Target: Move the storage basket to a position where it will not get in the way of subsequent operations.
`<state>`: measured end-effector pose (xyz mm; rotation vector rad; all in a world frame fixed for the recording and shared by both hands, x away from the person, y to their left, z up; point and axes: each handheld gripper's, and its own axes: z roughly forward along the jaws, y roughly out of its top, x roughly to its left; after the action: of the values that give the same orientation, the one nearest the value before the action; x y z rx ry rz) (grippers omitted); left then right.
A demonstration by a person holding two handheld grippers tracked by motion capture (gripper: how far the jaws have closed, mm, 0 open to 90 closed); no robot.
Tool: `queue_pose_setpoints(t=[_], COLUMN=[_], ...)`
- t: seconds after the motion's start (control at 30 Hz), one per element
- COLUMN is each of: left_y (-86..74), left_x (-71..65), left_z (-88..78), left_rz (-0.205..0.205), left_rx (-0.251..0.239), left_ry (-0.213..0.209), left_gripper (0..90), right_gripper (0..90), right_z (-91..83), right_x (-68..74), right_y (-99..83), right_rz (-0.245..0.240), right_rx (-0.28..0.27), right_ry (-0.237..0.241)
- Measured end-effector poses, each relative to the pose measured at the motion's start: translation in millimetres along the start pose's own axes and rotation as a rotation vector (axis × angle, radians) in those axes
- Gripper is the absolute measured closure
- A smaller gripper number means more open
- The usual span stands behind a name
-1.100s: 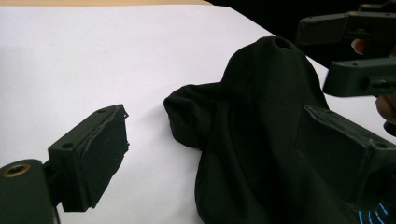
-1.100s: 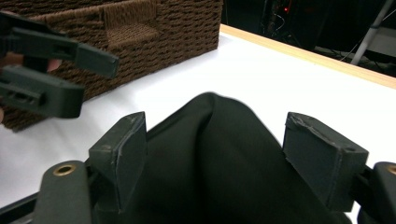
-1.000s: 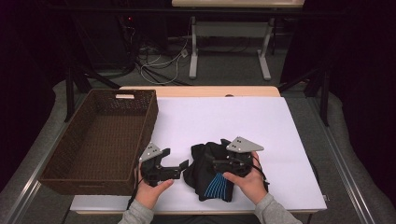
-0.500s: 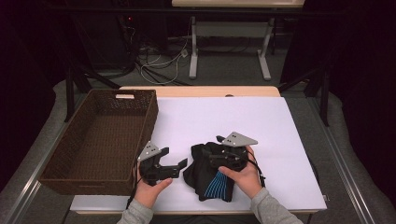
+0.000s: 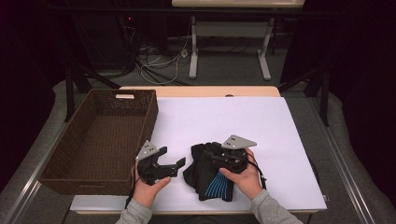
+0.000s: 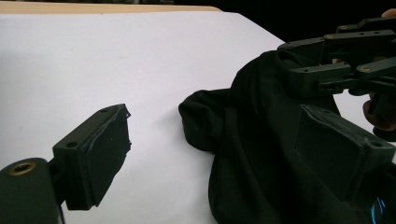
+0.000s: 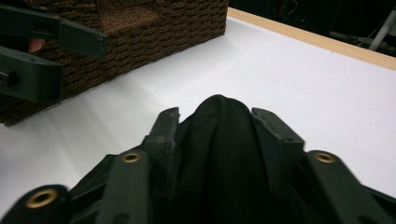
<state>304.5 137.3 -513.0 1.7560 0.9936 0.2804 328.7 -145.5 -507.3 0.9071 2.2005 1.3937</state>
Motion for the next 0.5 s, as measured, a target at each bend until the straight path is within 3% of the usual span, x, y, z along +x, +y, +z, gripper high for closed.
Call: queue_pose_setpoints(t=[0.27,0.5], left_y=[-0.2,-0.7], left_x=[0.2,0.3], left_z=[0.3,1.3], left_rz=[0.002,0.004], left_rx=[0.002,0.005], left_ry=[0.002,0.0], left_gripper=[10.5,10.5], right_gripper=[74.9,78.2], right_z=[-5.0,-11.3], right_x=[1.1,0.6], right_y=[0.0,1.9], right_rz=[-0.023,-0.025], right_rx=[0.003,0.0], right_ry=[0.031,0.08])
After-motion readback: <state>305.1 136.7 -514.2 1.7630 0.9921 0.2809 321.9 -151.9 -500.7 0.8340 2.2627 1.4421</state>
